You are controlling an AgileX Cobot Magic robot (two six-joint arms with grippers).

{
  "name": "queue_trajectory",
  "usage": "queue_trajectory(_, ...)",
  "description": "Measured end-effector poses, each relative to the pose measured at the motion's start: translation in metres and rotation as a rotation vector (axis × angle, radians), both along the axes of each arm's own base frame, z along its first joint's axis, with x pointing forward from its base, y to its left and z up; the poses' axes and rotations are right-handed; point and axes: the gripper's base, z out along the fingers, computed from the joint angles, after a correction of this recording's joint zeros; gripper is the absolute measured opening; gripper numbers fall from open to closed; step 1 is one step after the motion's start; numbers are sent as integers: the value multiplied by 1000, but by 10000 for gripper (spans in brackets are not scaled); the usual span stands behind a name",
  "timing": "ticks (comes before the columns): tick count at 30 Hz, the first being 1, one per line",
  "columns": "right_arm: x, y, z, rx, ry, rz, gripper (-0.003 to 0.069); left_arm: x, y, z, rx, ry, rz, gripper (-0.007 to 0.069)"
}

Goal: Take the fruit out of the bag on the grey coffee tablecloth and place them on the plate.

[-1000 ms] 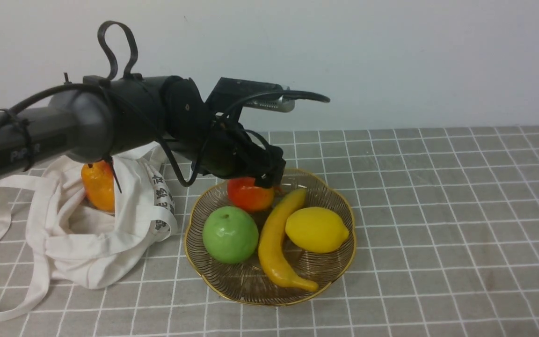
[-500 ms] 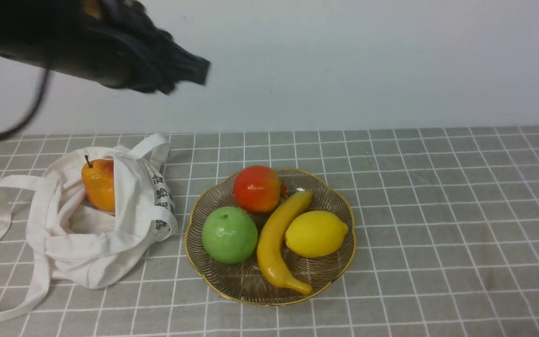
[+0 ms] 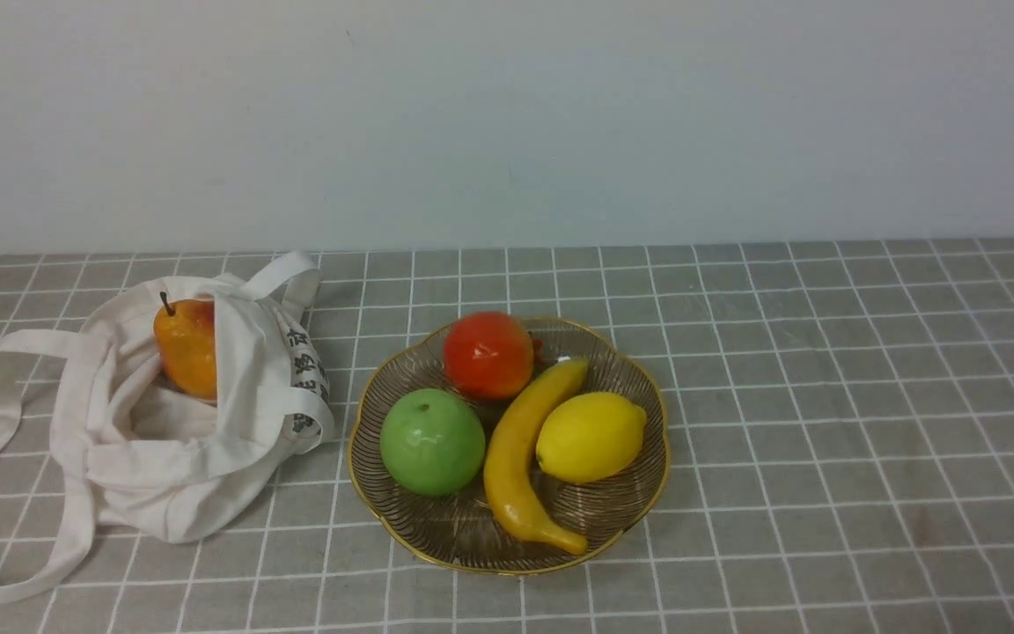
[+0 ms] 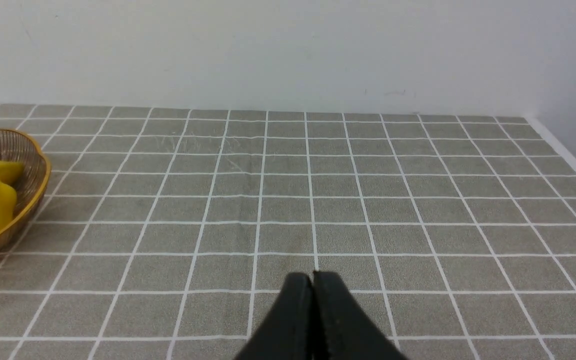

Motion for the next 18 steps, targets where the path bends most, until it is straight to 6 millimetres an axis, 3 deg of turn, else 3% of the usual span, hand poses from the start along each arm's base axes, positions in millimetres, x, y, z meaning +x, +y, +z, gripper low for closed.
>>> queue_trajectory(6,0,0,0,0,0,0,-15,-33,14,-54,-19,-25,-4,-8)
queue_trajectory(10,0,0,0,0,0,0,-15,-44,19,-78,-28,-43,-4,-8)
queue_trajectory(18,0,0,0,0,0,0,-15,-42,19,-107,-7,-4,-2,-8)
